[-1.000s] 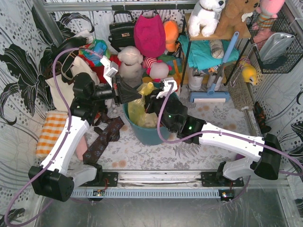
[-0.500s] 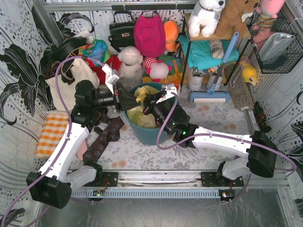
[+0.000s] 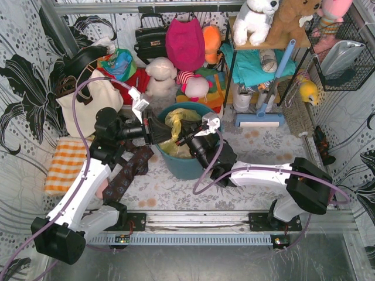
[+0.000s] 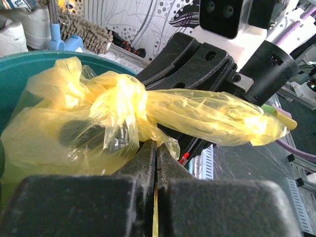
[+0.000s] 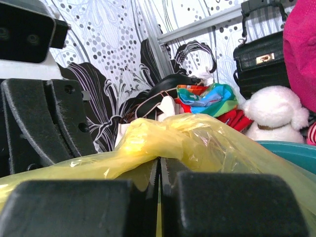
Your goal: Tie the trash bag
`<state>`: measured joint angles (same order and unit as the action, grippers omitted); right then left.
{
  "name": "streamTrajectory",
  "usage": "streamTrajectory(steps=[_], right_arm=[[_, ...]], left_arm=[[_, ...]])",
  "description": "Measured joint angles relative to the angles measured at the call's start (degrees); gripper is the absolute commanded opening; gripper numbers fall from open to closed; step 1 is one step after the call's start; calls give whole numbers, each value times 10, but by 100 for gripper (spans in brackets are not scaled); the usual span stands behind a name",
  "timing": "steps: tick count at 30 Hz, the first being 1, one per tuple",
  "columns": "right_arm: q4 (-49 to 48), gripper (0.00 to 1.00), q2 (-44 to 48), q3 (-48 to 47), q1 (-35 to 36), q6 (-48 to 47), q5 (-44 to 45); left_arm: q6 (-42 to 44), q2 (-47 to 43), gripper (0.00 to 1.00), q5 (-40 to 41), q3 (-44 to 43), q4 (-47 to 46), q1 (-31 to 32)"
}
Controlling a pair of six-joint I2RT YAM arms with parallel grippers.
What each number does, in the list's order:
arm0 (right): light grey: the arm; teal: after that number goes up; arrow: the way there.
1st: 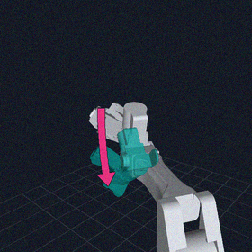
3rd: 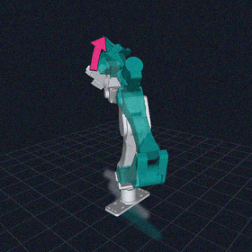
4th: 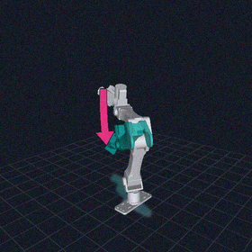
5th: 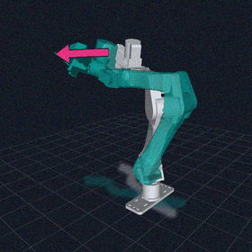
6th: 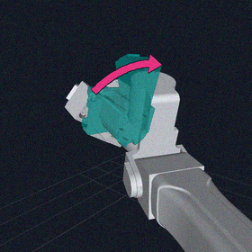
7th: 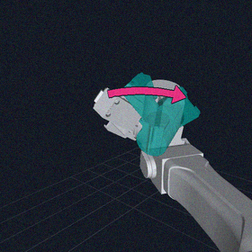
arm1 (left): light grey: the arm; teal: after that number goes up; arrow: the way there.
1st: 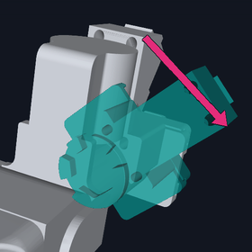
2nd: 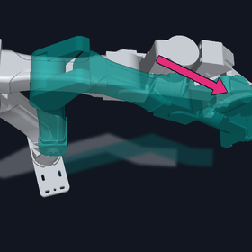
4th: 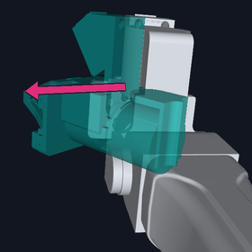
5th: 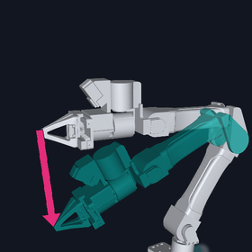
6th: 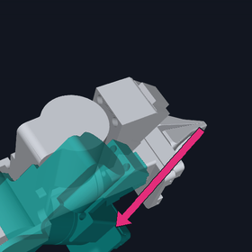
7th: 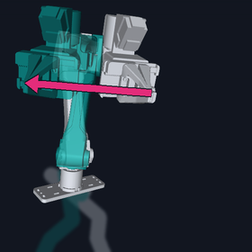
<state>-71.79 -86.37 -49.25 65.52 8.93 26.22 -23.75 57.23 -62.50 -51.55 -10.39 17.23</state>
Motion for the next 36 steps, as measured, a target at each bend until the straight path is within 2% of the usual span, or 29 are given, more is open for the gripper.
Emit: streamTrajectory(steps=[3,7,8,9,12,14,25,34,36], right_arm=[[-53,0,-15,15,0,-14,-9],[-103,0,-26,23,0,-36,-27],[-112,0,-28,24,0,-41,-32],[-121,0,-31,25,0,-45,-36],[-141,0,-35,26,0,-58,-45],[-149,0,-37,26,-1,-65,-53],[-181,0,-33,46,0,-66,-76],[-181,0,-19,55,0,-66,-83],[-180,0,-17,56,0,-66,-83]], left_arm=[[0,-3,7,0,7,6,2],[5,-8,17,0,7,17,4],[7,-11,21,0,7,20,4],[10,-15,31,0,7,24,4],[21,-25,52,-3,0,45,4],[34,-33,60,-2,-10,64,9],[168,-79,68,85,-84,226,10],[263,-99,67,169,-122,266,10],[273,-99,71,197,-119,261,10]])
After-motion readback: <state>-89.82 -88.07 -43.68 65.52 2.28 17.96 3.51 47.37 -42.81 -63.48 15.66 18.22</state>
